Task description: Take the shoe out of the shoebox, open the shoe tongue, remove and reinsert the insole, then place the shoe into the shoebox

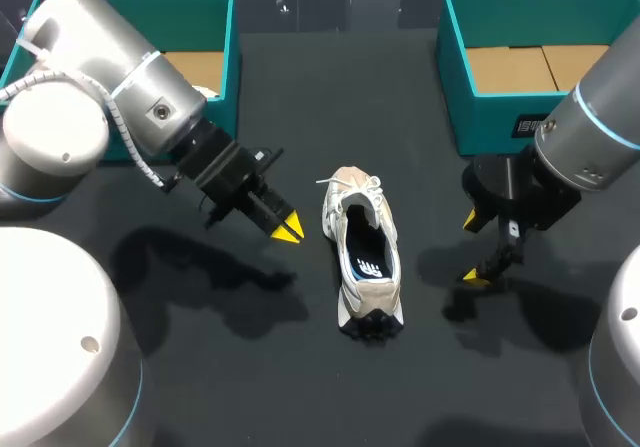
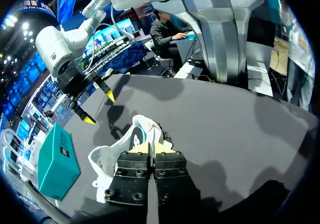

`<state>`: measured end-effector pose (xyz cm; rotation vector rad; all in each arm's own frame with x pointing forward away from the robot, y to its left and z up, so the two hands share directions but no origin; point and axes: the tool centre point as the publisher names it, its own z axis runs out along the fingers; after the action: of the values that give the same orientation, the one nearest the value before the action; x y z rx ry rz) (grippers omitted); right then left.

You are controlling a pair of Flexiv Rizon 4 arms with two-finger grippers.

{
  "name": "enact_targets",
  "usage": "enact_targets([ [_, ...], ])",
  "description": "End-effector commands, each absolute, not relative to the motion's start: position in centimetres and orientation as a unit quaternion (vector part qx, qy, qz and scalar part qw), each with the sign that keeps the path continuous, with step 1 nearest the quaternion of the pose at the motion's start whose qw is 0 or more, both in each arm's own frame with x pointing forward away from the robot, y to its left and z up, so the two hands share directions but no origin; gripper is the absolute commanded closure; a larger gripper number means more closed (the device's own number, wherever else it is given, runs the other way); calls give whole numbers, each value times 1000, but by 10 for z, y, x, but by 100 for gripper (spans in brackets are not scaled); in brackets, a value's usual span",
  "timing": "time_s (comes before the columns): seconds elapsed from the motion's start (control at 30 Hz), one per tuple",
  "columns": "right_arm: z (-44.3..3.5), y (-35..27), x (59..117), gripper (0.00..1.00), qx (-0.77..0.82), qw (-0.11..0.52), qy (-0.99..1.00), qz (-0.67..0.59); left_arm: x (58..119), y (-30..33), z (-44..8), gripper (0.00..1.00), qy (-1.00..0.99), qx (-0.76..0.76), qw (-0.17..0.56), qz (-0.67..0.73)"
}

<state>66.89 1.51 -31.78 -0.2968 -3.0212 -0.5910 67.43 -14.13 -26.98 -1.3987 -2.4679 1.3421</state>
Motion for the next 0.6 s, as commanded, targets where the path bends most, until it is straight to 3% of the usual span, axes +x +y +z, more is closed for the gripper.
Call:
enact_targets([
  [0.03, -318, 15, 667, 0, -96, 23, -977, -191, 675, -137, -260, 100, -789, -456, 19, 412],
  [0.4, -318, 15, 667, 0, -96, 23, -977, -191, 674, -137, -257, 100, -777, -479, 18, 409],
  [0.6, -314, -15, 666, 0, -108, 17, -974, -198, 674, -143, -246, 100, -759, -532, 29, 374],
])
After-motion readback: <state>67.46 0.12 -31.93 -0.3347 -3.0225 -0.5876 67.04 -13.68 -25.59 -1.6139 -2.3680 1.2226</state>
